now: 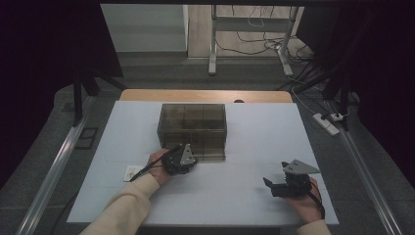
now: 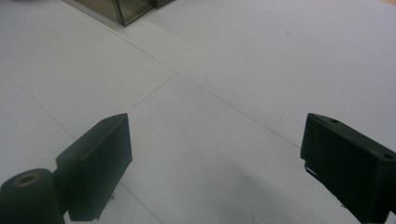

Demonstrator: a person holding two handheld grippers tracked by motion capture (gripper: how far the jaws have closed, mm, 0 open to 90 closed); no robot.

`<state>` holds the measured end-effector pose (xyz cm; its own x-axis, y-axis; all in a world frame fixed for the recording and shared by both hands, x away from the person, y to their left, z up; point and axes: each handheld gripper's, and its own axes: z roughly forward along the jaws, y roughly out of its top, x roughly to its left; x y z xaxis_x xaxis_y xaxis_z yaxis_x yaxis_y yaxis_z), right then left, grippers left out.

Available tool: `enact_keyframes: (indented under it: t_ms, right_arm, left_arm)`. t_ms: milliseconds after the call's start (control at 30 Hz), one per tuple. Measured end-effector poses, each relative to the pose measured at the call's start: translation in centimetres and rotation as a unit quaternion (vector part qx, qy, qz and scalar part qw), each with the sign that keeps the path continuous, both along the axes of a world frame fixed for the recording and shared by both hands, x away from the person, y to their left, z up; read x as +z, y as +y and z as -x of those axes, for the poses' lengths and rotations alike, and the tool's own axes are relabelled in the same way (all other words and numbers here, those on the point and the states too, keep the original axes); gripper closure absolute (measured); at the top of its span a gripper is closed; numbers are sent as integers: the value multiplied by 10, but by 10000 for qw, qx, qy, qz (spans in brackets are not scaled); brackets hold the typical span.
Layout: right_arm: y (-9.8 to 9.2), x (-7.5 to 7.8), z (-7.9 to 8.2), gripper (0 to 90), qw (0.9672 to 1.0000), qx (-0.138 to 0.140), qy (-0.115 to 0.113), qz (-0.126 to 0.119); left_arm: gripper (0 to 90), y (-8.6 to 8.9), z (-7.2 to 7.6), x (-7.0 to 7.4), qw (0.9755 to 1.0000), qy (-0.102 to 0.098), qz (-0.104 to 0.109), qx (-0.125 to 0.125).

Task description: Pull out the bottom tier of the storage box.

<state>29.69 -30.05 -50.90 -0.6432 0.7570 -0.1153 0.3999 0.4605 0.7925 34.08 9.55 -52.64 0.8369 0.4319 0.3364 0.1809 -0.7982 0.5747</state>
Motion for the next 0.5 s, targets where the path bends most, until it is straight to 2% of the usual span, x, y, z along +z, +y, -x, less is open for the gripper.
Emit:
enact_keyframes:
  t_ms: [500]
  right_arm:
    - [0, 0, 0, 87, 10000, 38, -20, -35]
  left_arm:
    - [624, 2, 3, 0, 10000, 48, 10, -41]
